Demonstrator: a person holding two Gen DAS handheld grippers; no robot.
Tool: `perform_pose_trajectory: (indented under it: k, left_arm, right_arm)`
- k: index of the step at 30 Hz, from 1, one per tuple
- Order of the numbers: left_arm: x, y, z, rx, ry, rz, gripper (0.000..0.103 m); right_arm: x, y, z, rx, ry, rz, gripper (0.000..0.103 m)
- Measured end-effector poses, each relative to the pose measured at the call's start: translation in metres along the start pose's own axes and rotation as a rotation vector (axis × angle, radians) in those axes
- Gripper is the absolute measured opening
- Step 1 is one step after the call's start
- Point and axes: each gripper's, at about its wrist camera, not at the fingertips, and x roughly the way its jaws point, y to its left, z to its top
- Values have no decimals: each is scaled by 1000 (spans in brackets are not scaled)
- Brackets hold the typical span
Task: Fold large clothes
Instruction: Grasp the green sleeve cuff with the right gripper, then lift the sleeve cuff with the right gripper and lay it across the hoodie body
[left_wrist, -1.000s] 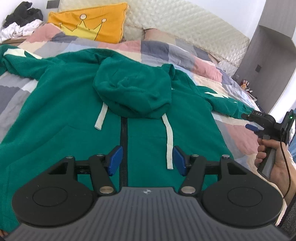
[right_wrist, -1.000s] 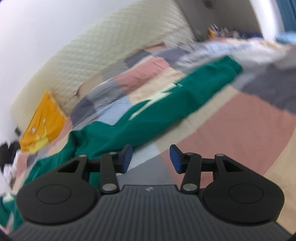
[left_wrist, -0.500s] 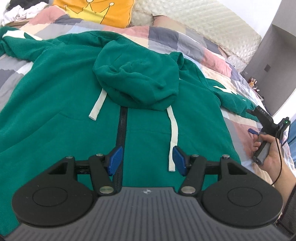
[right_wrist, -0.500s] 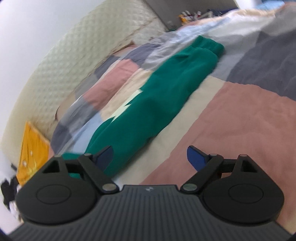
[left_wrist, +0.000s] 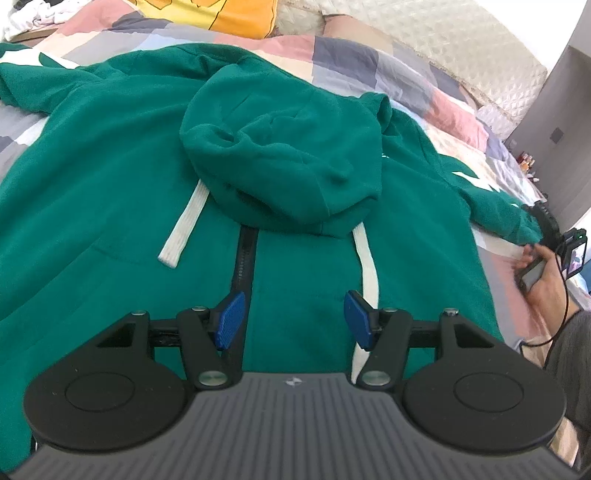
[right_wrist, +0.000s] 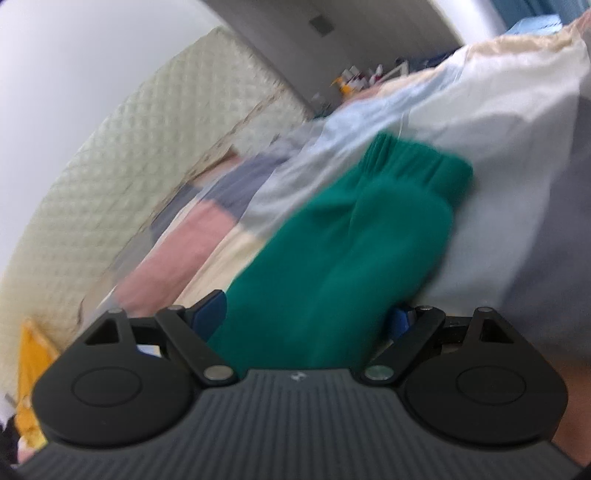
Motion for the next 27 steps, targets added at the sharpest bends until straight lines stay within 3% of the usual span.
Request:
perform_pose_trajectory:
  k: [4,6,8,9,11,16,19,24,27]
  left_arm:
    - [11,0,11,13,-16,85,65]
    - [12,5,20,-9,-28,99,65]
    - [9,10,27,-30,-49,102,65]
    - [7,12,30,-45,-57,103,65]
    - [6,14,37,-54,-63,116,65]
    - [-4,19,40,-53,-78,119,65]
    - [-14,28,41,-88,-104,107,65]
    - [-28,47,42,-145,-141,116,65]
    - [-38,61,38,-174,-135,77,65]
  right_arm:
    - [15,-5,18,5,-87,-67,87]
    - [22,-5,26,-19,-98,-104,72]
    - [27,-5,35,-34,-89,-177,33]
    - [30,-5,39,-54,-75,-219,24]
    - [32,2,47,-107,-23,-288,15]
    - [-6,54,70,-256,-80,-229,12]
    - [-33,89,89,-266,-92,-171,12]
    - [-87,183,104,-378,-173,-40,11]
    - [-119,244,103,-440,-204,55,11]
